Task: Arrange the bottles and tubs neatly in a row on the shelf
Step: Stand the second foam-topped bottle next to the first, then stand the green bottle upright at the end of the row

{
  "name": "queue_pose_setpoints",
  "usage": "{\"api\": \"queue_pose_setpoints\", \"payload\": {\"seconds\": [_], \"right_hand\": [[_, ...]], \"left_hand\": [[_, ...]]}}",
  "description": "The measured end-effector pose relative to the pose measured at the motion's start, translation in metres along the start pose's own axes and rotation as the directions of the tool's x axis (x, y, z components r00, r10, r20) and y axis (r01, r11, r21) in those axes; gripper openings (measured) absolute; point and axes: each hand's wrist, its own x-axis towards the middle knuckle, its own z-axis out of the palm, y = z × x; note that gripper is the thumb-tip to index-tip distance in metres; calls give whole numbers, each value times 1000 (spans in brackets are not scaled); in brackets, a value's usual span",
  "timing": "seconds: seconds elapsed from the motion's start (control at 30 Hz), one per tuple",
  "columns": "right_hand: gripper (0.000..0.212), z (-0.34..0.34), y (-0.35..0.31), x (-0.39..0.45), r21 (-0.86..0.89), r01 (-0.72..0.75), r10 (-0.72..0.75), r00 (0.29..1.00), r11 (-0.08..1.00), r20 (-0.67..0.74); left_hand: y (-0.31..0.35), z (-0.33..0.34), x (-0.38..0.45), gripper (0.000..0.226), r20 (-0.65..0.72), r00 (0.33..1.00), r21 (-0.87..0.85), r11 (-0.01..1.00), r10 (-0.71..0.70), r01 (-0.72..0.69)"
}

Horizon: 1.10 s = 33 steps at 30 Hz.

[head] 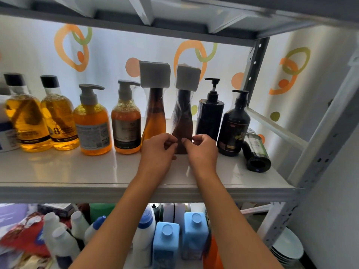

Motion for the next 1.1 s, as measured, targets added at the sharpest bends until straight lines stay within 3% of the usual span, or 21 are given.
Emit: {"api": "queue_pose_setpoints", "payload": {"seconds": [0.33,0.5,0.57,0.63,0.7,0.8,0.9,1.1], "right_hand": [[20,-6,-8,-9,-20,-35,35,999,999,-36],[23,-30,-25,-22,141,-6,9,1000,990,-18],[22,-54,-27,-25,146,89,-87,996,985,-21],[21,-86,-25,-23,19,276,-273,958,961,-81],[18,-116,-20,-14,-134,360,-379,911,923,-161],[17,-151,-14,-1,-220,272,-316,929,937,-195],[24,-169,-8,4,-232,175,-211,967,957,-139],[45,-180,-4,11,-297,64,-58,998,953,29]], "left_hand": [[5,2,-3,12,5,999,163,985,50,-51],[22,7,-6,12,-30,995,214,973,92,-84],[34,18,-10,12,-28,994,176,980,102,-95],[49,35,-18,11,-29,997,41,997,73,-72],[62,57,-29,14,8,1000,-96,995,22,-22],[76,84,-41,14,74,997,-190,981,-31,45],[86,97,-36,12,104,991,-244,964,-80,103],[97,114,-25,11,187,981,-92,994,-45,63]]}}
